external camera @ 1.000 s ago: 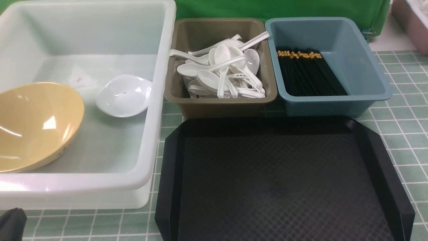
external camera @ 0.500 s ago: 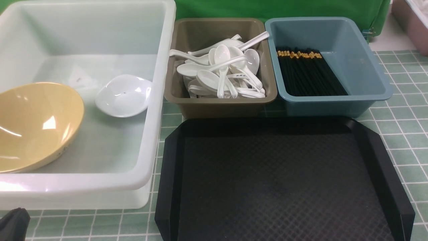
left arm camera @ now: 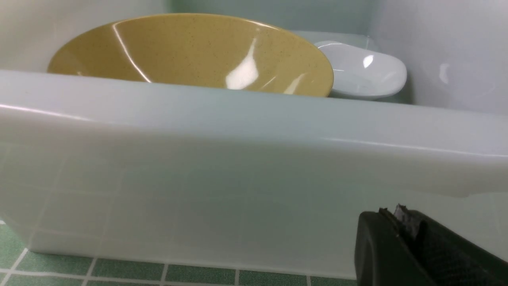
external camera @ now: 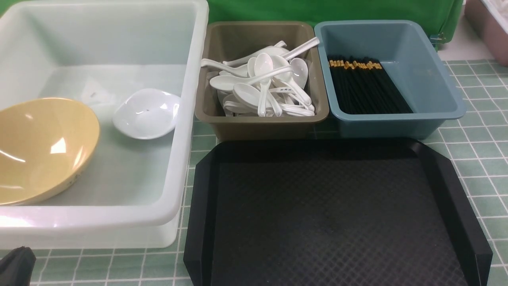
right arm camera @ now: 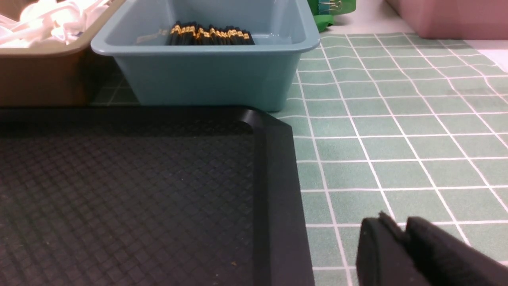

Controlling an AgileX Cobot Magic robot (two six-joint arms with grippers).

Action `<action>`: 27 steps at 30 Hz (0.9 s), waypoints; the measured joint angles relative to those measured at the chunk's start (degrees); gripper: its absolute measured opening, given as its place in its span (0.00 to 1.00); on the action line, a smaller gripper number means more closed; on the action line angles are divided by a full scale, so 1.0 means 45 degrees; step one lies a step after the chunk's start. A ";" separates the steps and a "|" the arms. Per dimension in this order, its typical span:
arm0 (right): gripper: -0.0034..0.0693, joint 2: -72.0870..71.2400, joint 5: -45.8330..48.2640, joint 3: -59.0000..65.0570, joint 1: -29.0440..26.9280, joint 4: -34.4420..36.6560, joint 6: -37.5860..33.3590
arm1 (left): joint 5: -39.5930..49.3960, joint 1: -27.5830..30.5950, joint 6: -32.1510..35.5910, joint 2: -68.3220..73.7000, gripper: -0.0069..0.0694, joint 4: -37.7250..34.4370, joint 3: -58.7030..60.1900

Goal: On blue table put chopsticks spoon bowls plates into blue grey white boxes.

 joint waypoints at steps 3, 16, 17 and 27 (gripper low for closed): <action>0.22 0.0000 0.0000 0.0000 0.0000 0.0000 0.0000 | 0.0000 0.0000 0.0000 0.0000 0.09 0.0000 0.0000; 0.24 0.0000 0.0000 0.0000 0.0000 0.0000 0.0000 | 0.0000 0.0000 0.0000 0.0000 0.09 0.0011 0.0000; 0.24 0.0000 0.0000 0.0000 0.0000 0.0000 0.0000 | 0.0000 0.0000 0.0000 0.0000 0.09 0.0011 0.0000; 0.26 0.0000 0.0000 0.0000 0.0000 0.0000 0.0000 | 0.0000 0.0000 -0.0026 0.0000 0.09 0.0011 0.0000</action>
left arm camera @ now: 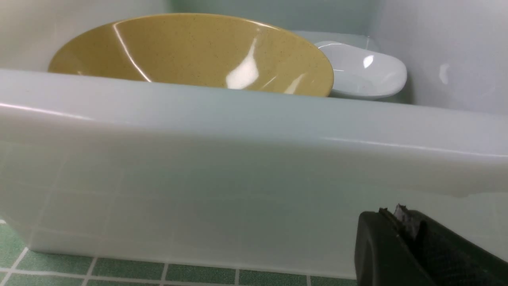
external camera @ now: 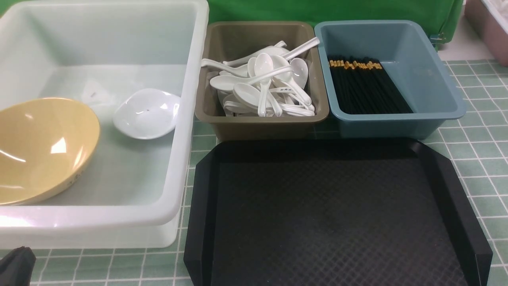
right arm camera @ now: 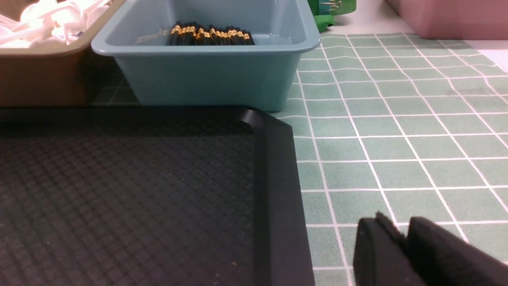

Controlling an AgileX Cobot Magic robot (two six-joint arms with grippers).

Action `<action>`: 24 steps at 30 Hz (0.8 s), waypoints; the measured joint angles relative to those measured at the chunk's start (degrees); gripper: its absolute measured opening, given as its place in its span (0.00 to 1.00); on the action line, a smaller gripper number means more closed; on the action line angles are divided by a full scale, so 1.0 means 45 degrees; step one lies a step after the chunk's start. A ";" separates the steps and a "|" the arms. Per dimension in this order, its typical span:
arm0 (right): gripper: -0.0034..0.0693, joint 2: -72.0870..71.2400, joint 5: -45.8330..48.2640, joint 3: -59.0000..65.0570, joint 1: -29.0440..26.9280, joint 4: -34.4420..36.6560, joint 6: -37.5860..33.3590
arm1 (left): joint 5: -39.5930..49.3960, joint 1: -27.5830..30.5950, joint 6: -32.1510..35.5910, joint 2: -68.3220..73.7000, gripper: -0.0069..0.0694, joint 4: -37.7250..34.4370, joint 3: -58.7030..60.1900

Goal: On blue table put chopsticks spoon bowls plates into blue grey white boxes.

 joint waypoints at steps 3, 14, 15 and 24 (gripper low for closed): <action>0.26 0.0000 0.0000 0.0000 0.0000 0.0000 0.0000 | 0.0000 0.0000 0.0000 0.0000 0.09 0.0000 0.0000; 0.27 0.0000 0.0000 0.0000 0.0000 0.0000 0.0000 | 0.0000 0.0000 0.0012 0.0000 0.09 0.0000 0.0000; 0.27 0.0000 0.0000 0.0000 0.0000 0.0000 0.0000 | 0.0000 0.0000 0.0012 0.0000 0.09 0.0000 0.0000; 0.28 0.0000 0.0000 0.0000 0.0000 0.0000 0.0000 | 0.0000 0.0000 0.0012 0.0000 0.09 0.0000 0.0000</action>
